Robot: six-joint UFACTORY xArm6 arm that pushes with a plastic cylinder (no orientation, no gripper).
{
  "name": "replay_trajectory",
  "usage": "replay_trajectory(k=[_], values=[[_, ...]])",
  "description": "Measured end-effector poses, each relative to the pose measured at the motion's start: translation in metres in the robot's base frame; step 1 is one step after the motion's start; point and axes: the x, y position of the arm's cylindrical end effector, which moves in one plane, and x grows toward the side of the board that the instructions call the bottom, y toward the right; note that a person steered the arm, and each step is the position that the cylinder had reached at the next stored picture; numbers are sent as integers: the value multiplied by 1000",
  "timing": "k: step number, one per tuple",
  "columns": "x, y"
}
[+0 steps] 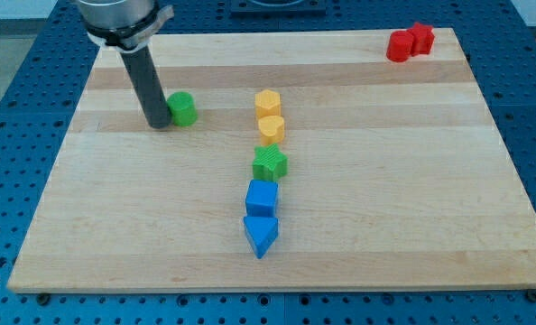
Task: Slide the green circle vertically above the yellow hexagon
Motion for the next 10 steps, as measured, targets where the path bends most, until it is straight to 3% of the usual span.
replay_trajectory(k=[3,5,10], values=[[5,28],[-27,28],[-50,20]])
